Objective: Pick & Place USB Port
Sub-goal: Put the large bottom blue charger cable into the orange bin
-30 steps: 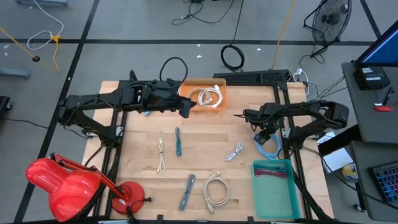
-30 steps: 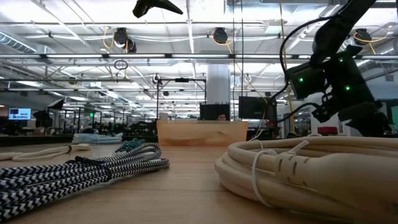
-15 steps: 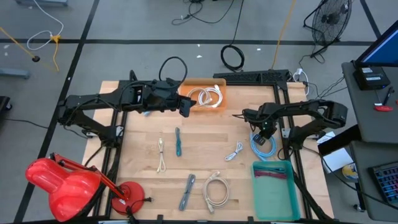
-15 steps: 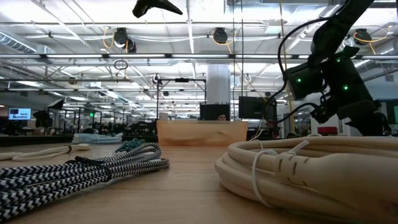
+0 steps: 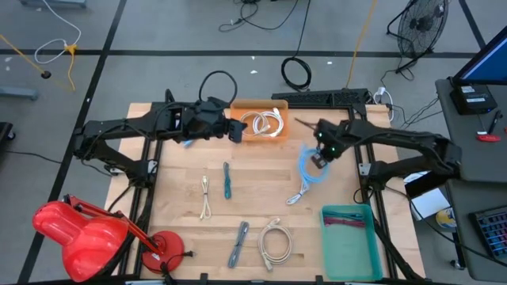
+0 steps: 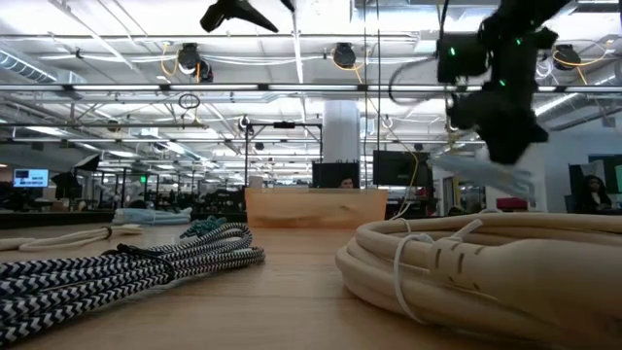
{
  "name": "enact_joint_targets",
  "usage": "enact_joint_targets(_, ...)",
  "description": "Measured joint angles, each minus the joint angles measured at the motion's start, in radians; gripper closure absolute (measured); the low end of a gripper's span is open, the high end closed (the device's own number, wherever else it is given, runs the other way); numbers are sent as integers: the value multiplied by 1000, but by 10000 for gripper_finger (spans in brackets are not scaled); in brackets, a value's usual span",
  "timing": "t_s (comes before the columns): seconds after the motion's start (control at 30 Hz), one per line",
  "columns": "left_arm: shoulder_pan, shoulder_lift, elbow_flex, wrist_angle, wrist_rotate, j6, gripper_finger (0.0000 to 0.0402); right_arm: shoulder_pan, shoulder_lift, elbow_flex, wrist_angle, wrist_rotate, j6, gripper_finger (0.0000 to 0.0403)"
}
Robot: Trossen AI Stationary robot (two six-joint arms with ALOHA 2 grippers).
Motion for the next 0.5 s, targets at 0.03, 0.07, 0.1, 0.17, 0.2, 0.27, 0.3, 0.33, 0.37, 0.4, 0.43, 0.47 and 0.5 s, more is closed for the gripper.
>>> enact_joint_targets(0.03,4,0,0,-11,1,-15,211,0,-4,32,-1,1,3,395)
enact_joint_targets(0.07,7,0,0,-23,3,-35,211,0,-4,63,-5,2,4,395)
enact_joint_targets(0.1,12,0,0,-38,9,-56,211,0,-4,95,-9,4,3,395)
enact_joint_targets(0.17,20,13,1,-47,23,-94,211,0,-2,160,10,5,5,395)
enact_joint_targets(0.2,25,20,1,-47,39,-107,211,0,4,192,20,5,6,395)
enact_joint_targets(0.27,31,42,1,-32,69,-129,211,0,19,249,26,4,4,395)
enact_joint_targets(0.3,32,56,1,-12,88,-140,211,0,29,275,26,4,-2,395)
enact_joint_targets(0.33,33,70,1,10,109,-147,211,0,40,298,29,4,-8,395)
enact_joint_targets(0.37,35,84,1,31,130,-153,211,0,51,319,36,4,-13,395)
enact_joint_targets(0.4,35,99,1,52,147,-153,211,0,63,338,39,5,-20,395)
enact_joint_targets(0.43,34,118,1,85,161,-155,211,0,78,352,40,5,-27,395)
enact_joint_targets(0.47,34,134,1,125,178,-157,211,0,94,363,37,6,-37,395)
enact_joint_targets(0.5,34,144,1,149,189,-160,211,0,111,369,36,7,-47,395)
